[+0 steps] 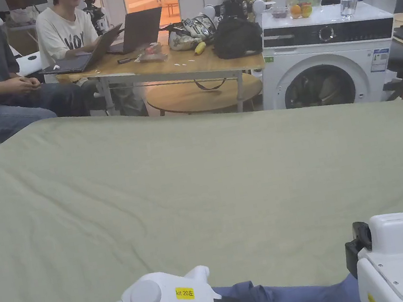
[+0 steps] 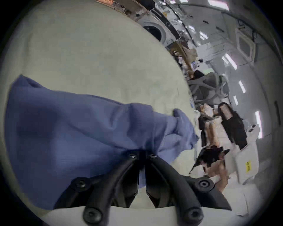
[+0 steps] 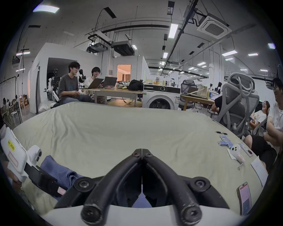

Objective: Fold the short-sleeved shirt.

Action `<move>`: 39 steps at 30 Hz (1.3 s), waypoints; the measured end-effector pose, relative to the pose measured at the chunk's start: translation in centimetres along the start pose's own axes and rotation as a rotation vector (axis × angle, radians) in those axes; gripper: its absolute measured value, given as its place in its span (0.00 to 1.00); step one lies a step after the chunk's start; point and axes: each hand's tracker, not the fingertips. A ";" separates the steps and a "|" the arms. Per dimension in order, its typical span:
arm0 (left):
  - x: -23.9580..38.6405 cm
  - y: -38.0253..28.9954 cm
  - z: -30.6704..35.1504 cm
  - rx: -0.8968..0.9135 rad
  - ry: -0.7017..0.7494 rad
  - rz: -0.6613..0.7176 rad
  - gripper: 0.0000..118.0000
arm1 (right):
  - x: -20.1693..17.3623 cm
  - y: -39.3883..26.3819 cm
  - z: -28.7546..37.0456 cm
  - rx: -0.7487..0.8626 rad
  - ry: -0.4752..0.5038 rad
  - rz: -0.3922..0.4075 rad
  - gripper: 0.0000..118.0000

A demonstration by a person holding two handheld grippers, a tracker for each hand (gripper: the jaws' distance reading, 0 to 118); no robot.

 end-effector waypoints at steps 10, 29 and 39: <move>-2.0 0.1 -1.1 -0.002 -0.018 0.037 0.00 | 0.3 -0.3 0.0 0.002 -0.012 -0.007 0.00; -9.9 1.0 13.3 0.154 0.063 0.032 0.60 | -0.9 0.3 -0.1 0.034 0.008 -0.040 0.00; -12.3 -0.3 8.0 0.124 -0.280 0.064 0.45 | -0.8 0.1 0.0 0.016 0.011 -0.062 0.00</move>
